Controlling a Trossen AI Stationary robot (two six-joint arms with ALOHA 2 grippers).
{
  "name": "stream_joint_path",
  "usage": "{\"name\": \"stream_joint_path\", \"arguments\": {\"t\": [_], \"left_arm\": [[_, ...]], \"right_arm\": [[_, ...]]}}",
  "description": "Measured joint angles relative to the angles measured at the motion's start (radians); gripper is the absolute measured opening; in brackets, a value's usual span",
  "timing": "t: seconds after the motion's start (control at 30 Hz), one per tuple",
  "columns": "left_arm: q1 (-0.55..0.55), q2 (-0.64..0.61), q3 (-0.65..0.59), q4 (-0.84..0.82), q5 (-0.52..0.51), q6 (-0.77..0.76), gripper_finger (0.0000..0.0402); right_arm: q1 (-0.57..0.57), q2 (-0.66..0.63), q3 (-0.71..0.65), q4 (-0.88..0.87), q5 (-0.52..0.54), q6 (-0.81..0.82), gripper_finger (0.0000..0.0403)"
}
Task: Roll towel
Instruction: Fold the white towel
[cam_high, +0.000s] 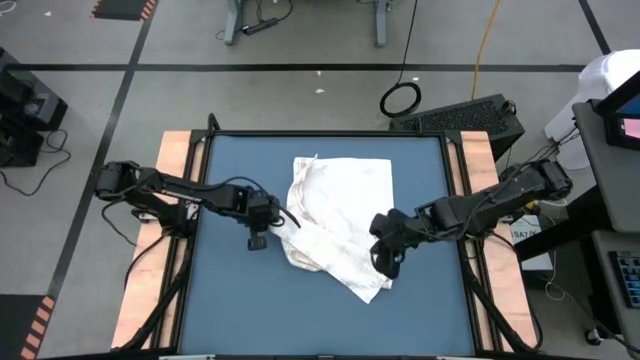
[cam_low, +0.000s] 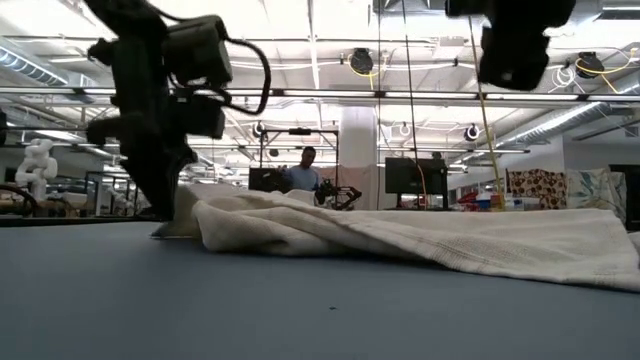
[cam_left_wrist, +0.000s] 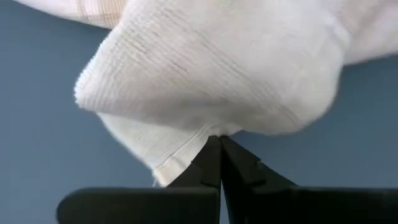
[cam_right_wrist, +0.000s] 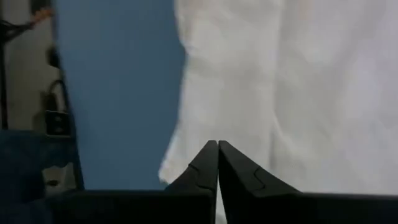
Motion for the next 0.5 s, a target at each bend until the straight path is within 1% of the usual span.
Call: {"name": "stream_joint_path", "arguments": {"t": [0.07, 0.13, 0.2, 0.33, 0.43, 0.5], "left_arm": [[-0.007, -0.013, 0.031, -0.042, 0.002, -0.017, 0.0004], [-0.017, -0.024, 0.063, -0.066, 0.003, -0.036, 0.0003], [-0.027, -0.033, 0.088, -0.077, 0.024, -0.046, 0.0002], [-0.035, -0.042, 0.111, -0.073, 0.104, -0.042, 0.0002], [-0.035, -0.042, 0.111, -0.076, 0.126, -0.048, 0.0001], [-0.04, -0.042, 0.111, -0.069, 0.134, -0.05, 0.0001]], "right_arm": [[0.02, 0.001, -0.015, 0.074, 0.004, -0.043, 0.0021], [0.042, 0.002, -0.033, 0.102, -0.018, -0.055, 0.0037], [0.072, 0.002, -0.055, 0.125, -0.04, -0.031, 0.0057], [0.16, 0.003, -0.112, 0.162, -0.058, 0.023, 0.0099], [0.23, 0.022, -0.166, 0.244, -0.062, 0.048, 0.0131], [0.272, 0.054, -0.188, 0.317, -0.047, 0.046, 0.0151]]}}
